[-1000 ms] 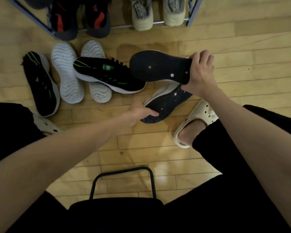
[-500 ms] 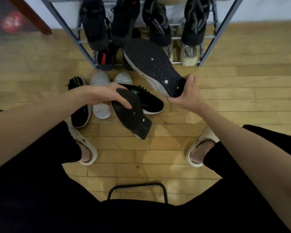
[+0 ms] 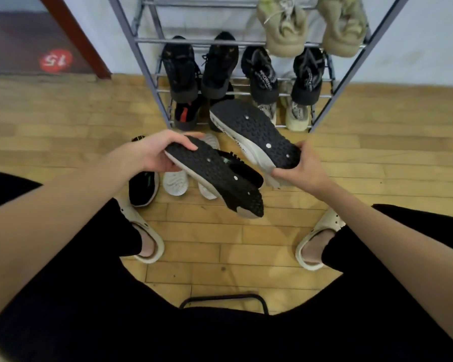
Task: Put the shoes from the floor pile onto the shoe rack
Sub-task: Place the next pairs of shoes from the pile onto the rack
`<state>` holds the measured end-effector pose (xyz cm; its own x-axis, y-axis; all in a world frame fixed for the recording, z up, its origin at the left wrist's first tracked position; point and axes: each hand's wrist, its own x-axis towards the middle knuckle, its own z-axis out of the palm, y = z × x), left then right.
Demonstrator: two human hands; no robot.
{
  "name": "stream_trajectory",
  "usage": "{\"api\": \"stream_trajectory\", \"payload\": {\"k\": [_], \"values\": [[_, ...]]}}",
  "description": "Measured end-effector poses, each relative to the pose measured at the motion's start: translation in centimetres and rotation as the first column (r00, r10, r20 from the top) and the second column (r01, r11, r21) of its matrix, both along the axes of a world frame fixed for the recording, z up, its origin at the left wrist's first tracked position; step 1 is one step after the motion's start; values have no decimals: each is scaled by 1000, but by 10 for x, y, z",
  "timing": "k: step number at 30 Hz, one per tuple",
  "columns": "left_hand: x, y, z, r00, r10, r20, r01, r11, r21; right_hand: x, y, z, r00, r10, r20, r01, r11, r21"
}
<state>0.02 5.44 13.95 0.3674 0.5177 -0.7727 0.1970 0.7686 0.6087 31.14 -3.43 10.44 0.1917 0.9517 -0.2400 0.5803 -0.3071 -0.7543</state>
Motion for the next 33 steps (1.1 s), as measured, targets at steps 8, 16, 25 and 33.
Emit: {"api": "stream_trajectory", "payload": {"k": [8,16,25,33], "values": [[-6,-4,-52,941,104,-322,-171,968,-186,-11,-13,-48,986,-152,62,162,958,-234],[11,24,-101,892,416,-178,-451,849,-275,-17,1,-63,838,-370,-401,110,835,-540],[2,9,-138,830,105,-548,128,920,370,-28,9,-46,766,-386,-514,76,849,-524],[14,3,-79,773,116,-624,293,806,513,-21,24,37,614,-192,-766,-91,947,-309]]}}
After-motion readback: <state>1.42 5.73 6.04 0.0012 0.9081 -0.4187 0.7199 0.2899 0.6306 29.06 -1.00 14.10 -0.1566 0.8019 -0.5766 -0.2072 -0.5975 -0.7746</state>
